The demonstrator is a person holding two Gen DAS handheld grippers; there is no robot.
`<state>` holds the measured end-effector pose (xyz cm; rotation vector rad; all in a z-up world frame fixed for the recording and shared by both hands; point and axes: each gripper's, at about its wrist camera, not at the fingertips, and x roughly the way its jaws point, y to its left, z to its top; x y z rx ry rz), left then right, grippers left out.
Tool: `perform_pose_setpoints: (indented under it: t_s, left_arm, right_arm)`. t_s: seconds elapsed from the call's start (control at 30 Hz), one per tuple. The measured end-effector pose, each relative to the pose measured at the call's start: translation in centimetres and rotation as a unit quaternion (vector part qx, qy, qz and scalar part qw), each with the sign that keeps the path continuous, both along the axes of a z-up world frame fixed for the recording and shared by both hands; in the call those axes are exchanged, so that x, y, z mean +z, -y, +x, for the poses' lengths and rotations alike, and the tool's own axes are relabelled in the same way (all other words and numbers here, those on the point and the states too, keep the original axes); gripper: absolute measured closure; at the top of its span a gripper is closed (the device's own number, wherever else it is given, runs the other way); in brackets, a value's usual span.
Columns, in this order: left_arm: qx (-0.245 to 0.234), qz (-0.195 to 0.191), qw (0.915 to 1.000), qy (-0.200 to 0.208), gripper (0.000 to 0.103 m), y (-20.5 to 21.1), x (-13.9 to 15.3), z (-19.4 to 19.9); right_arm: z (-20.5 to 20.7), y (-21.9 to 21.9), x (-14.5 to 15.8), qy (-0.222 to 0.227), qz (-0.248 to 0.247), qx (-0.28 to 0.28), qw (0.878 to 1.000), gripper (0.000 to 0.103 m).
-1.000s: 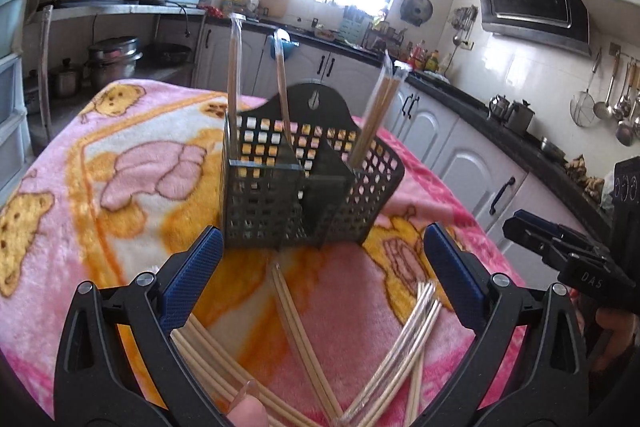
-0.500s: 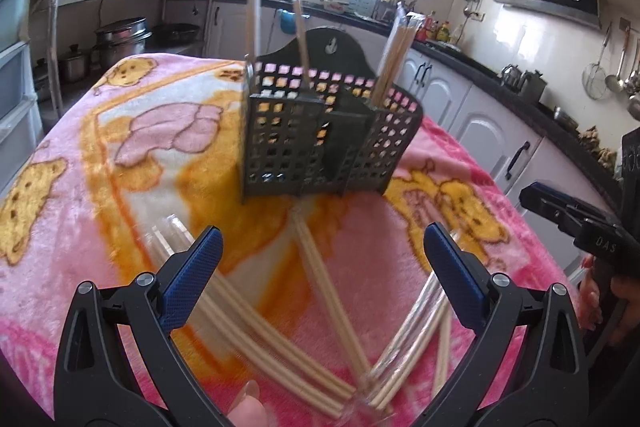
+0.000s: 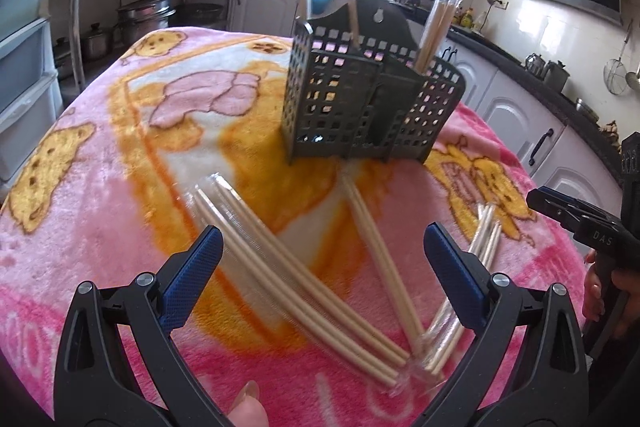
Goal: Organize utensils
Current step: 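Move both open grippers down toward the pile of wrapped chopsticks, then close the left gripper on a wrapped chopstick while the right gripper grasps another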
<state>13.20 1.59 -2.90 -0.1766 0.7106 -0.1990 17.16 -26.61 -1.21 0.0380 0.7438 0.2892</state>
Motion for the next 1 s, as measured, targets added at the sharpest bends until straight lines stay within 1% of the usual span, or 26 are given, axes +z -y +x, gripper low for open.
perform_pose_setpoints:
  t_s: [0.07,0.17,0.23,0.37,0.47,0.5,0.53,0.63,0.67,0.73,0.77,0.83,0.97,1.0]
  left_arm:
    - [0.0,-0.005,1.0,-0.008,0.01,-0.4,-0.3,0.0]
    - [0.009,-0.001,0.9999,-0.014,0.01,-1.2,-0.8,-0.1]
    - [0.014,-0.004,0.9997,-0.018,0.01,-1.7,-1.0,0.0]
    - [0.028,-0.007,0.9993,-0.026,0.01,-2.7,-1.3,0.2]
    - [0.033,-0.015,0.9988,-0.032,0.011,-3.4,-1.6,0.5]
    - [0.035,-0.021,0.9985,-0.035,0.014,-3.7,-1.8,0.6]
    - [0.036,-0.025,0.9983,-0.039,0.019,-3.8,-1.9,0.7]
    - [0.045,-0.041,0.9964,-0.058,0.028,-4.7,-2.6,1.4]
    - [0.05,-0.045,0.9957,-0.063,0.03,-5.1,-2.8,1.7]
    - [0.054,-0.054,0.9942,-0.076,0.04,-5.7,-3.2,2.3]
    - [0.059,-0.067,0.9924,-0.085,0.042,-6.1,-3.4,2.7]
    - [0.066,-0.089,0.9897,-0.091,0.047,-6.9,-3.6,3.3]
    - [0.086,-0.115,0.9854,-0.091,0.053,-8.5,-3.7,4.3]
    - [0.094,-0.123,0.9836,-0.094,0.056,-9.0,-3.8,4.7]
  right_arm:
    - [0.3,0.1,-0.5,-0.008,0.001,-0.001,1.0,0.038]
    - [0.9,0.3,-1.4,-0.023,0.013,-0.003,1.0,0.038]
    - [1.3,0.5,-1.8,-0.033,0.019,-0.004,0.999,0.038]
    - [1.9,0.4,-2.4,-0.042,0.025,-0.005,0.999,0.039]
    - [2.2,0.2,-2.6,-0.045,0.025,-0.003,0.999,0.04]
    - [2.3,0.1,-2.7,-0.046,0.025,-0.003,0.999,0.041]
    - [2.4,0.1,-2.7,-0.047,0.025,-0.002,0.999,0.041]
    - [2.7,0.0,-2.9,-0.05,0.027,-0.004,0.998,0.043]
    - [2.8,0.1,-3.0,-0.051,0.029,-0.006,0.998,0.043]
    - [3.1,0.3,-3.1,-0.055,0.034,-0.009,0.998,0.043]
    - [3.2,0.4,-3.1,-0.056,0.037,-0.009,0.998,0.044]
    - [3.4,0.5,-3.3,-0.06,0.04,-0.01,0.997,0.046]
    - [3.7,0.6,-3.2,-0.06,0.04,-0.01,0.997,0.047]
    - [3.8,0.5,-3.2,-0.06,0.038,-0.01,0.997,0.047]
